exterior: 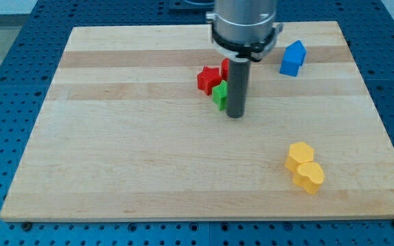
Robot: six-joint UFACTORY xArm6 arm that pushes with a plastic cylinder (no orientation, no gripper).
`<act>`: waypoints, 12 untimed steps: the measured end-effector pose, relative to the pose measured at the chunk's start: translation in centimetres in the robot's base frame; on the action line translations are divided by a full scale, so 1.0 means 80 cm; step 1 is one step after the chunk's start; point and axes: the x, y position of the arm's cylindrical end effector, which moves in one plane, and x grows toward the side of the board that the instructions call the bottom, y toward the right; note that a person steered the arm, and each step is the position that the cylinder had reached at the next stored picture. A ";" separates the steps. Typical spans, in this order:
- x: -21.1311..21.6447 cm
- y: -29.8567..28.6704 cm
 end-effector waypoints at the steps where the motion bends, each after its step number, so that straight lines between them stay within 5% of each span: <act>1: 0.000 0.043; 3: 0.022 0.117; 7: 0.202 0.173; 12: 0.201 0.123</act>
